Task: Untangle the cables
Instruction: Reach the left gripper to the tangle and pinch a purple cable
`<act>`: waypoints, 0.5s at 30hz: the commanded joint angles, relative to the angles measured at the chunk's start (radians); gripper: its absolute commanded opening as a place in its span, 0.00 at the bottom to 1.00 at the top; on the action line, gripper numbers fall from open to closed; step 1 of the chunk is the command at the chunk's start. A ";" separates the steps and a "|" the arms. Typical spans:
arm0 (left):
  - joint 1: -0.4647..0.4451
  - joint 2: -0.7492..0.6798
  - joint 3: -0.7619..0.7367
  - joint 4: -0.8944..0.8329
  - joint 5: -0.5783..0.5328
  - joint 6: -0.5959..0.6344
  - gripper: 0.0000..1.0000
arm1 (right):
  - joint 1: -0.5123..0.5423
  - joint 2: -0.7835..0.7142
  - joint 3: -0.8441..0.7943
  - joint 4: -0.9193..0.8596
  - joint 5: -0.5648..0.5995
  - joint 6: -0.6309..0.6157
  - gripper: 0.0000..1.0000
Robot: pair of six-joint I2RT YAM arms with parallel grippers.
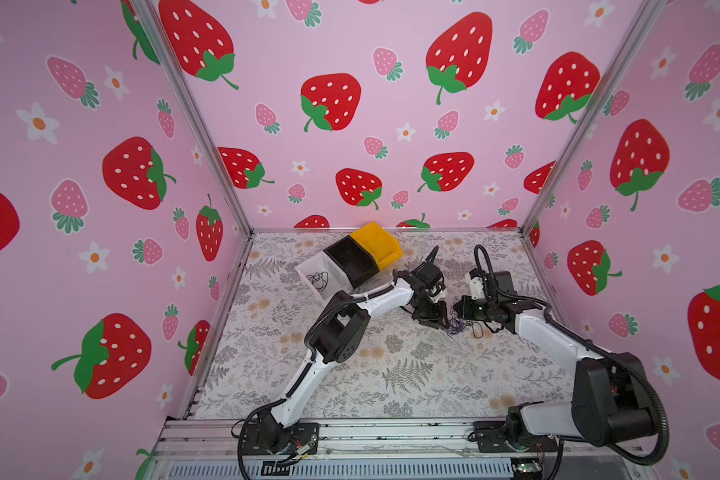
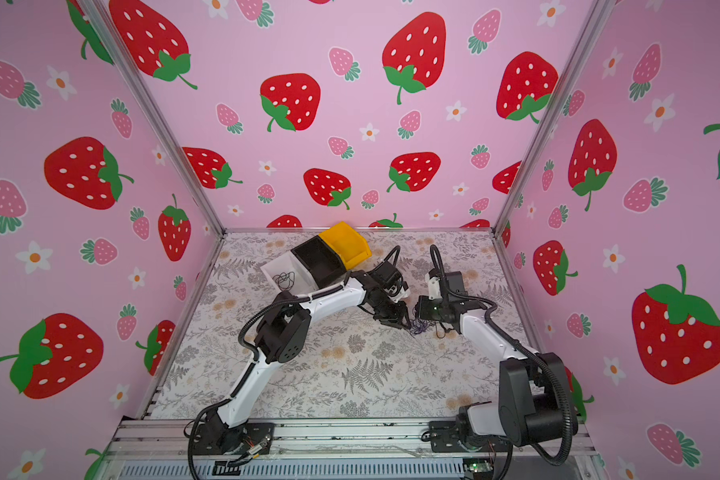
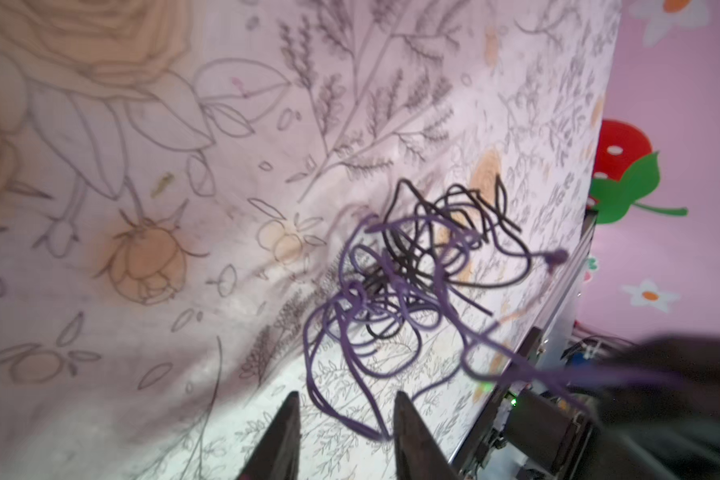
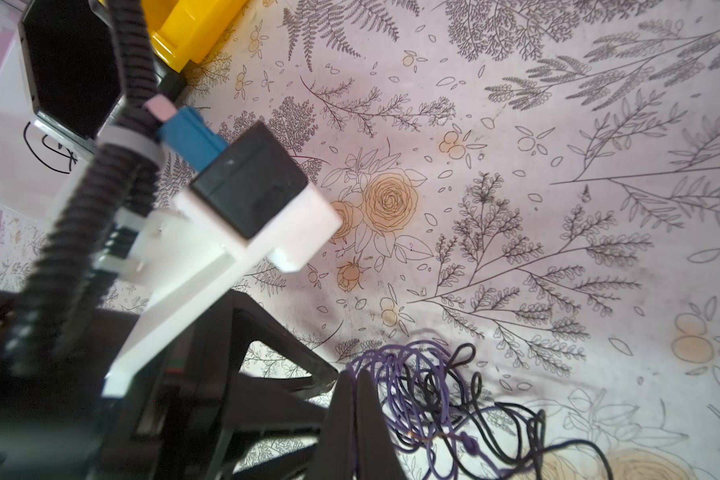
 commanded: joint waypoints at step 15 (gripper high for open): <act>0.070 -0.231 -0.280 0.144 -0.087 -0.030 0.00 | -0.043 -0.108 0.027 -0.025 -0.074 0.027 0.00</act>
